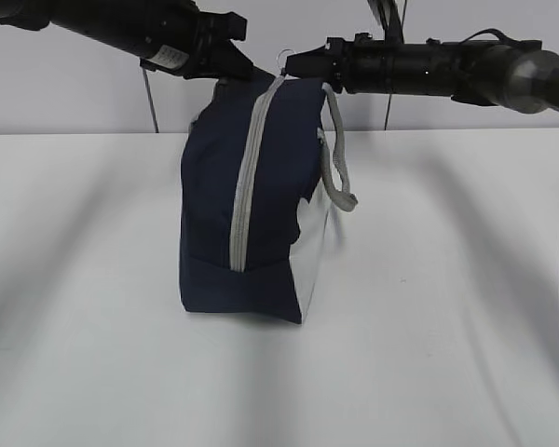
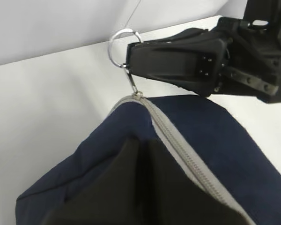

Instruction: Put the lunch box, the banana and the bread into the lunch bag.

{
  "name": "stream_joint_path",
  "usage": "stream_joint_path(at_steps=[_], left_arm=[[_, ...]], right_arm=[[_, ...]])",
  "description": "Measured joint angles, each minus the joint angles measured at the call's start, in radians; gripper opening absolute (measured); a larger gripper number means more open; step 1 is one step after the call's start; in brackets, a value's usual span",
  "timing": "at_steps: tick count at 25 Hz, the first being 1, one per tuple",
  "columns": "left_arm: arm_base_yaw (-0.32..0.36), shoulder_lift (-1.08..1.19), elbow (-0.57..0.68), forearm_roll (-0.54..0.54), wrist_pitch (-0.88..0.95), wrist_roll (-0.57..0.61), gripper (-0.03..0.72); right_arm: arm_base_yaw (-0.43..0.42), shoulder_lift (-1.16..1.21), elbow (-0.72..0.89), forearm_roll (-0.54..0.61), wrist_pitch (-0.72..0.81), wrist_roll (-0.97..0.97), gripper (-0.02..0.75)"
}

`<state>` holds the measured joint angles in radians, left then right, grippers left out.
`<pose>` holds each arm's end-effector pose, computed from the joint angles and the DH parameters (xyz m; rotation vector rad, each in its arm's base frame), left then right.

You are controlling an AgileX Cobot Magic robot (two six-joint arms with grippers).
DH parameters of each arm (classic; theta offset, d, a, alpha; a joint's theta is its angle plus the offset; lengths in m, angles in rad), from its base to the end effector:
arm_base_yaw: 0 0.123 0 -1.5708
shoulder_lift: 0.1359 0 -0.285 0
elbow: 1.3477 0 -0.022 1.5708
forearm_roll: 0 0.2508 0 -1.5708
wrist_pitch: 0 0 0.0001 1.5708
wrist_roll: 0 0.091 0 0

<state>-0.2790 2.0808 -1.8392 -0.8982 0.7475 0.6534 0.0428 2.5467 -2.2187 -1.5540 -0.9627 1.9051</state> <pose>0.4507 -0.1795 0.2854 0.5160 2.1938 -0.8283 0.5515 0.0983 0.1996 -0.4308 1.7840 1.1401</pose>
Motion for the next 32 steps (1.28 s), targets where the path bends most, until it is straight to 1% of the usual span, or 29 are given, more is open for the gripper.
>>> stream_joint_path(at_steps=[7, 12, 19, 32], left_arm=[[0.0, -0.018, 0.0, -0.009, 0.048, 0.071, 0.017], [0.0, -0.02, 0.0, -0.037, 0.075, 0.125, 0.015], [0.002, -0.02, 0.002, -0.039, 0.091, 0.135, 0.015], [0.002, -0.02, 0.003, -0.046, 0.108, 0.139, 0.015]], right_arm=[[0.002, 0.002, 0.0, 0.014, 0.04, 0.094, -0.016], [0.006, 0.027, -0.001, 0.016, 0.04, 0.179, -0.016], [0.008, 0.082, -0.002, 0.043, 0.037, 0.275, -0.016], [0.008, 0.104, -0.002, 0.014, 0.061, 0.289, -0.016]])
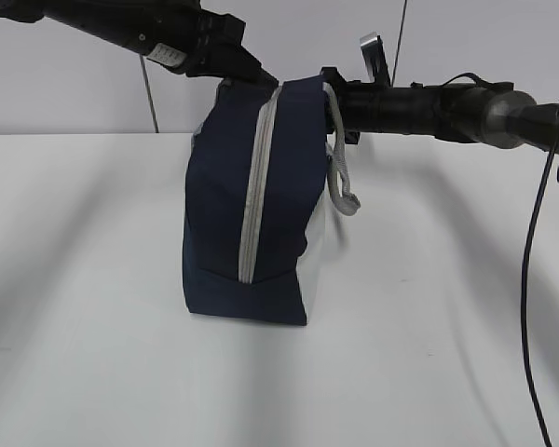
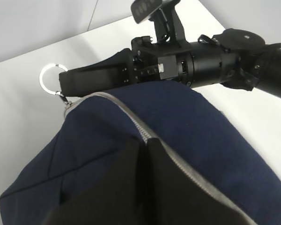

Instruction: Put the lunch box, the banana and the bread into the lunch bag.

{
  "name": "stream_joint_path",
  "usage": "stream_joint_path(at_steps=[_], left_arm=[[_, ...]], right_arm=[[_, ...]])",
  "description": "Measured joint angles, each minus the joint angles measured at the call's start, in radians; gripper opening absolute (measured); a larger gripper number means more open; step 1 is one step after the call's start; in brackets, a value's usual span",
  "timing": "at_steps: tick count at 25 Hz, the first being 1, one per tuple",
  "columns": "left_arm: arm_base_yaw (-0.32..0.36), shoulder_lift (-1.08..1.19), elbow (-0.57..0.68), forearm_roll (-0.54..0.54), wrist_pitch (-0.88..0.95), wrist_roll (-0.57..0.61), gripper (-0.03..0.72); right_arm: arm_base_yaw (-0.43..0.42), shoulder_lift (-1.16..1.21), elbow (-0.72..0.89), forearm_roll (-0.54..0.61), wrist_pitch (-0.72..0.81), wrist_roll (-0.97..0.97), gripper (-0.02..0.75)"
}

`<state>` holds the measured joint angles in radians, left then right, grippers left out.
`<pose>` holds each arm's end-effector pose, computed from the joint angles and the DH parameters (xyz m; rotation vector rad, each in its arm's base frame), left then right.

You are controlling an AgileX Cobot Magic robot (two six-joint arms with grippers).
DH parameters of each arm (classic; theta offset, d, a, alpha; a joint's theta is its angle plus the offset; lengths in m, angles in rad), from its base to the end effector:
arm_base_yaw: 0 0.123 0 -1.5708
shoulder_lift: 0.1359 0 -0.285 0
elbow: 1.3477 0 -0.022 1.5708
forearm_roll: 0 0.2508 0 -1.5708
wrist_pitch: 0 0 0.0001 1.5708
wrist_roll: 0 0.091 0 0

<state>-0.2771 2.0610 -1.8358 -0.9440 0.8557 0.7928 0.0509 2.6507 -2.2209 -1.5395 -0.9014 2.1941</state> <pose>0.4387 -0.1827 0.2931 0.7081 2.1505 -0.8691 0.5605 0.0999 0.1416 -0.0593 1.9703 1.3237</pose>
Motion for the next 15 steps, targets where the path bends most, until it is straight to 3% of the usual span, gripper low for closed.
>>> stream_joint_path(at_steps=[5, 8, 10, 12, 15], left_arm=[[0.0, 0.0, 0.0, 0.0, 0.005, 0.002, 0.016], [0.0, -0.005, 0.0, -0.005, 0.02, 0.002, 0.065], [0.0, -0.009, -0.001, -0.008, 0.021, 0.002, 0.159], [0.0, -0.011, -0.001, -0.012, 0.019, -0.002, 0.303], [0.004, -0.011, -0.001, -0.016, 0.012, -0.019, 0.463]], right_arm=[[0.0, 0.002, -0.001, 0.002, -0.004, 0.0, -0.001], [-0.008, 0.013, -0.021, -0.006, 0.01, -0.008, 0.093], [-0.015, 0.021, -0.05, -0.013, 0.012, -0.01, 0.207], [-0.019, 0.022, -0.095, -0.013, 0.012, -0.012, 0.351], [-0.02, 0.022, -0.185, -0.013, 0.006, -0.015, 0.481]])
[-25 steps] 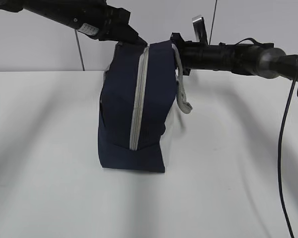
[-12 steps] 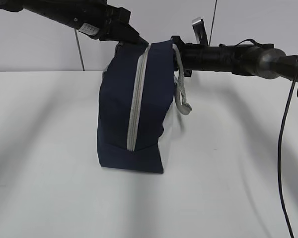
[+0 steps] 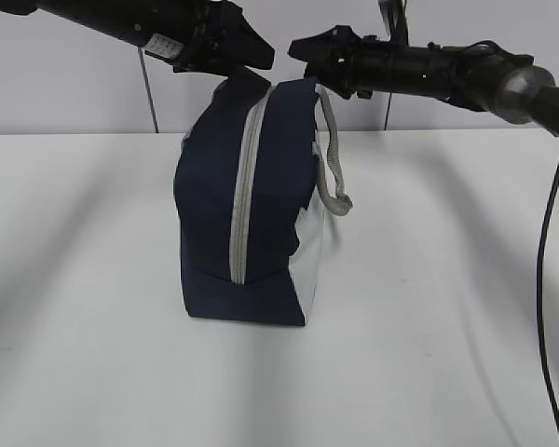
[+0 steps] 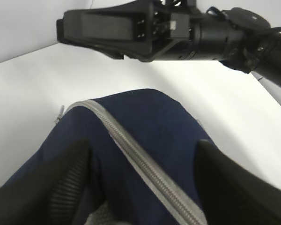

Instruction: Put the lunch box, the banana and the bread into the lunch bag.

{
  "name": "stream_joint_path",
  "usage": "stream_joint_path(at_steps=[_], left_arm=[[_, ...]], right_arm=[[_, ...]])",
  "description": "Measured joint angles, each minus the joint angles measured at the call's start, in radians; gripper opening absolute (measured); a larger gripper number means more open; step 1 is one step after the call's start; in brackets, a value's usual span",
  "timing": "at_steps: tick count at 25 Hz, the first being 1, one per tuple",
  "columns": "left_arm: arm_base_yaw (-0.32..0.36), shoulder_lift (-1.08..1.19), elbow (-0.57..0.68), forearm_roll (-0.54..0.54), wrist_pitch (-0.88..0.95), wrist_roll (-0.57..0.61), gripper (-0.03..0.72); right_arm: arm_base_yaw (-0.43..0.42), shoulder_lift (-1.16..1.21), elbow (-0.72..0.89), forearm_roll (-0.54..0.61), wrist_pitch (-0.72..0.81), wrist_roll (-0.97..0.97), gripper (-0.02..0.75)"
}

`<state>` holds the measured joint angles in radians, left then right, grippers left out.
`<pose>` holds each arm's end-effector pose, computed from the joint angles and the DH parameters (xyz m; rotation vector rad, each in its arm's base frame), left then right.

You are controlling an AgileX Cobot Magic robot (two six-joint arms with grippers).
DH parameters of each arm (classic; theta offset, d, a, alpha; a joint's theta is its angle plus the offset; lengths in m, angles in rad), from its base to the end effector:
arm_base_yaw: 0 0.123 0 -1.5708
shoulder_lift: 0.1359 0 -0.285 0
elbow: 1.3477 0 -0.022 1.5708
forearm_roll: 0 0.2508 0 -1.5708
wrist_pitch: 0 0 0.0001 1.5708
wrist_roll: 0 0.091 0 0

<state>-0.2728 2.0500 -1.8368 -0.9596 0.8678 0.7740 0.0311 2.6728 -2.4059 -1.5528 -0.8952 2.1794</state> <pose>0.4366 -0.1813 0.2991 0.6842 2.1494 -0.8984 0.5739 0.0888 0.1840 -0.1574 1.8293 1.2462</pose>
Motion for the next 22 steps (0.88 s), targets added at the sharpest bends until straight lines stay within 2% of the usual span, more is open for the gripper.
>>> stream_joint_path(at_steps=[2, 5, 7, 10, 13, 16, 22], left_arm=[[0.008, -0.004, 0.0, -0.001, -0.004, -0.005, 0.494], [0.025, -0.036, 0.0, 0.005, -0.022, -0.045, 0.503], [0.034, -0.07, -0.001, 0.046, -0.043, -0.093, 0.498], [0.037, -0.109, -0.006, 0.155, -0.046, -0.183, 0.482], [0.037, -0.132, -0.007, 0.335, 0.011, -0.336, 0.459], [0.037, -0.149, -0.007, 0.458, 0.105, -0.416, 0.445], [0.037, -0.188, -0.007, 0.488, 0.164, -0.449, 0.434]], right_arm=[[0.0, 0.0, -0.052, -0.002, -0.005, 0.0, 0.508], [0.0, 0.0, -0.132, -0.075, -0.034, 0.037, 0.522], [0.0, -0.002, -0.17, -0.177, -0.036, 0.082, 0.519], [0.004, -0.003, -0.205, -0.266, -0.036, 0.154, 0.516], [0.004, -0.003, -0.21, -0.308, -0.041, 0.223, 0.514], [0.004, -0.003, -0.21, -0.326, -0.057, 0.265, 0.494], [0.004, -0.01, -0.21, -0.327, -0.05, 0.304, 0.417]])
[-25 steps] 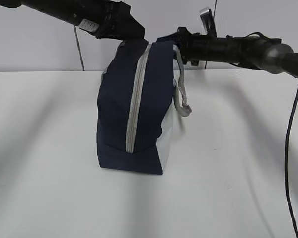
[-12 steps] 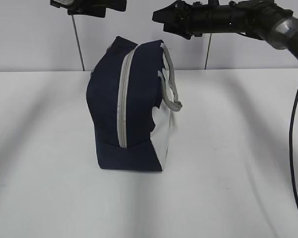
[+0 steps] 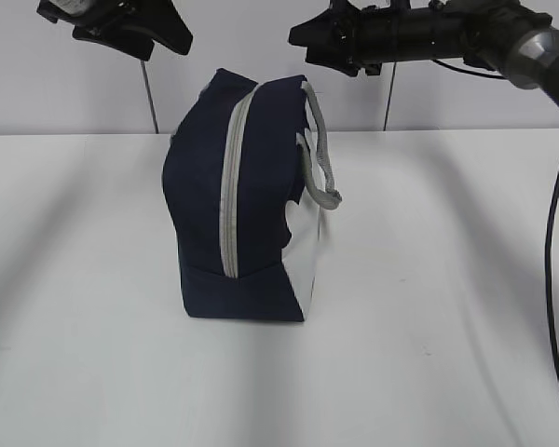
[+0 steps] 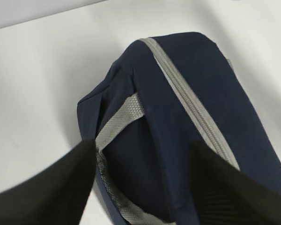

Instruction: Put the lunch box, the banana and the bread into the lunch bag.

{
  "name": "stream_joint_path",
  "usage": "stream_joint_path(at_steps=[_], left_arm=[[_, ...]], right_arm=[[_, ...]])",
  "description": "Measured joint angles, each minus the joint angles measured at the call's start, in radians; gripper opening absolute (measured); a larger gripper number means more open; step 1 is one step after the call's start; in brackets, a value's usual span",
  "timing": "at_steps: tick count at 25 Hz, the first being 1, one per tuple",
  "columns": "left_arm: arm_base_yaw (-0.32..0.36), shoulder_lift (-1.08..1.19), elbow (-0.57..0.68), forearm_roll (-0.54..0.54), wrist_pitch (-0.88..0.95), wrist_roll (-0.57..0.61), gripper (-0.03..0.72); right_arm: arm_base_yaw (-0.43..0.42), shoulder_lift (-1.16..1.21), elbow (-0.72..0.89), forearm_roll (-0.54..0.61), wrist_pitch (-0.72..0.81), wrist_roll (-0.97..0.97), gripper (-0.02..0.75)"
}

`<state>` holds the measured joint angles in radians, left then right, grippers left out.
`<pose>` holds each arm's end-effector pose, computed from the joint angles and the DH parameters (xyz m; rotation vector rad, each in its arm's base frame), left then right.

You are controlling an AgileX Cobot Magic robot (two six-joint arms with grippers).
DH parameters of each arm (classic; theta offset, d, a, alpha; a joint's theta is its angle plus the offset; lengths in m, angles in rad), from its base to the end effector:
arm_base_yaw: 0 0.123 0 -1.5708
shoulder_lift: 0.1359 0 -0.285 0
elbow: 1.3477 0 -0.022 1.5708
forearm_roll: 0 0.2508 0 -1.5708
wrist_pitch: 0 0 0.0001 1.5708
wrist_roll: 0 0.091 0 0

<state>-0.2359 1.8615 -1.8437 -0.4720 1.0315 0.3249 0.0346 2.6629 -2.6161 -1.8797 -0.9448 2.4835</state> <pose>0.3981 -0.1322 0.3556 0.5422 2.4047 -0.5683 0.5696 0.0900 0.2307 -0.2473 1.9398 1.1420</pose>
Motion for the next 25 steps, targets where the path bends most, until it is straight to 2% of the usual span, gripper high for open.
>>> stream_joint_path(at_steps=[4, 8, 12, 16, 18, 25], left_arm=[[0.0, -0.025, 0.0, 0.006, 0.028, -0.019, 0.428], [0.0, -0.052, 0.0, 0.071, 0.07, -0.071, 0.421], [0.0, -0.081, 0.0, 0.132, 0.09, -0.096, 0.403], [0.0, -0.091, 0.0, 0.138, 0.122, -0.099, 0.397], [0.0, -0.091, 0.0, 0.146, 0.126, -0.101, 0.396], [0.0, -0.091, 0.0, 0.149, 0.126, -0.102, 0.39]], right_arm=[[0.001, -0.022, -0.001, 0.0, 0.01, 0.01, 0.36], [0.002, -0.03, -0.002, 0.0, -0.01, 0.034, 0.283], [0.002, -0.03, -0.002, 0.0, -0.069, 0.112, 0.153], [0.002, -0.033, -0.002, 0.0, -0.165, 0.141, 0.006], [0.002, -0.039, -0.002, 0.0, -0.21, 0.107, -0.016], [0.002, -0.054, -0.002, 0.0, -0.25, 0.034, -0.016]])
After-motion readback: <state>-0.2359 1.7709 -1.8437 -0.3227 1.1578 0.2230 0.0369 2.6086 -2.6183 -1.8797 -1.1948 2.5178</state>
